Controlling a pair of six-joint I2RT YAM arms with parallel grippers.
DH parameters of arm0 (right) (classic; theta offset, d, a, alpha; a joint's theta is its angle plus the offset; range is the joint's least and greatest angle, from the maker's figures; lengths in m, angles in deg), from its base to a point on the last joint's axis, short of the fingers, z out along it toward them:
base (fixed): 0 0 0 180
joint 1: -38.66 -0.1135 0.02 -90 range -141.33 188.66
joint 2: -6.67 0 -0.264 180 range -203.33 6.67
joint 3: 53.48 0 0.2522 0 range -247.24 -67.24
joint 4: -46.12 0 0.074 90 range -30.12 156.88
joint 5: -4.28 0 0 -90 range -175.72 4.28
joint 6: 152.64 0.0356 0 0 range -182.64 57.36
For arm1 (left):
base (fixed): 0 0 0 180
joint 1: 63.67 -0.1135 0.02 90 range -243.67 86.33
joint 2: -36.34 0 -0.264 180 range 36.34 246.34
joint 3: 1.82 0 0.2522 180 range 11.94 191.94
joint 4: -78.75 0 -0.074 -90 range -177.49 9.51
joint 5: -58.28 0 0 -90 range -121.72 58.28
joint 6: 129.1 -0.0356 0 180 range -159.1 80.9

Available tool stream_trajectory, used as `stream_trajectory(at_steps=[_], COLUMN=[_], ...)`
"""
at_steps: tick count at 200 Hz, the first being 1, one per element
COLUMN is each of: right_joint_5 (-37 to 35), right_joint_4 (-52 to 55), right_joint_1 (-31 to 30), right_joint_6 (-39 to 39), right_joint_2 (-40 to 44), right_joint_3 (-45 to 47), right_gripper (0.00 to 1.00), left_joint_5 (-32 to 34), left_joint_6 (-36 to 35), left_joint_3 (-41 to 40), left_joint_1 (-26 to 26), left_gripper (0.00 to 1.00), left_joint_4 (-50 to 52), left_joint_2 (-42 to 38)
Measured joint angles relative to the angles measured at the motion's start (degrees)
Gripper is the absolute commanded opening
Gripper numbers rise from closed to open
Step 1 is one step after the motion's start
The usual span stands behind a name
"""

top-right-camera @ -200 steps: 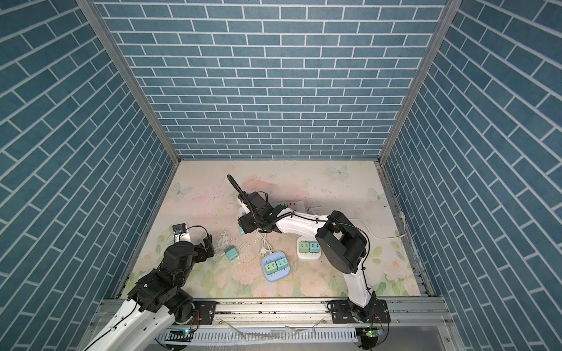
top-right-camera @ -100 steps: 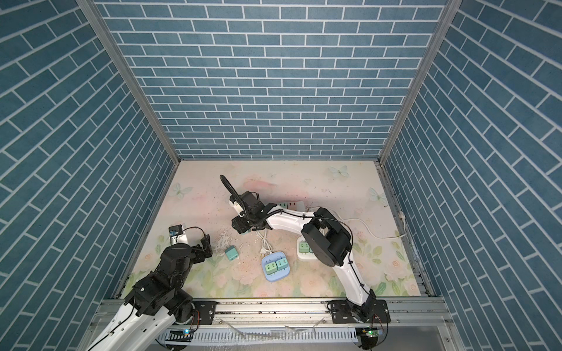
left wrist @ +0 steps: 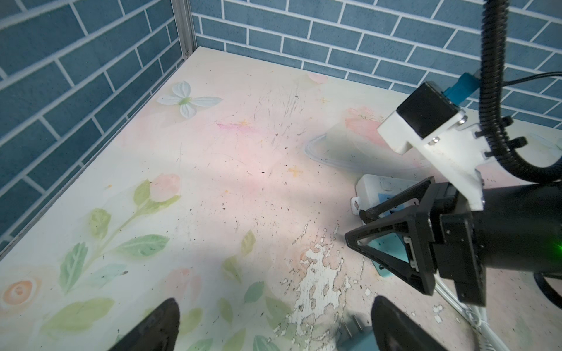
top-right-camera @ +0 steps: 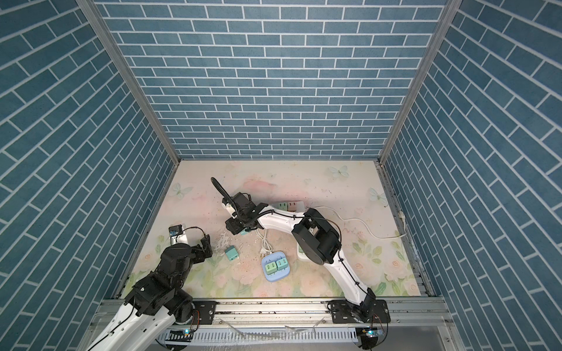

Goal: Insert plugs into power strip
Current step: Pick up the plug from the center of the table.

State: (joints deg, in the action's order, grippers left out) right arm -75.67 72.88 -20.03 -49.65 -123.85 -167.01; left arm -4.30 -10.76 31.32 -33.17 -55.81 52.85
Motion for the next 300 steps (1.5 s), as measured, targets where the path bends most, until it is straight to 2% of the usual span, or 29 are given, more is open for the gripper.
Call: stream_trajectory(at_steps=[88,158,196,249,300], right_joint_5=[-3.8,-3.8,-3.1,-3.4,-6.2], right_joint_4=[-2.5,-3.0,-3.3,-3.6,-3.7], right_joint_1=[0.1,0.0,-0.6,-1.7,-2.9], right_joint_6=[-1.3,-1.3,-1.3,-1.4,-1.5], right_joint_2=[3.5,9.2,10.4,10.4,10.4], right_joint_3=[9.4,17.3,18.7,19.0,19.0], right_gripper=[0.57,0.70,0.68,0.58,0.58], left_joint_5=[0.0,0.0,0.0,0.0,0.0], left_joint_6=[0.0,0.0,0.0,0.0,0.0], left_joint_3=[0.0,0.0,0.0,0.0,0.0], left_joint_1=[0.0,0.0,0.0,0.0,0.0], left_gripper=[1.00,1.00,1.00,1.00,0.99], left_joint_4=[0.0,0.0,0.0,0.0,0.0], left_joint_2=[0.3,0.3,0.4,0.5,0.5])
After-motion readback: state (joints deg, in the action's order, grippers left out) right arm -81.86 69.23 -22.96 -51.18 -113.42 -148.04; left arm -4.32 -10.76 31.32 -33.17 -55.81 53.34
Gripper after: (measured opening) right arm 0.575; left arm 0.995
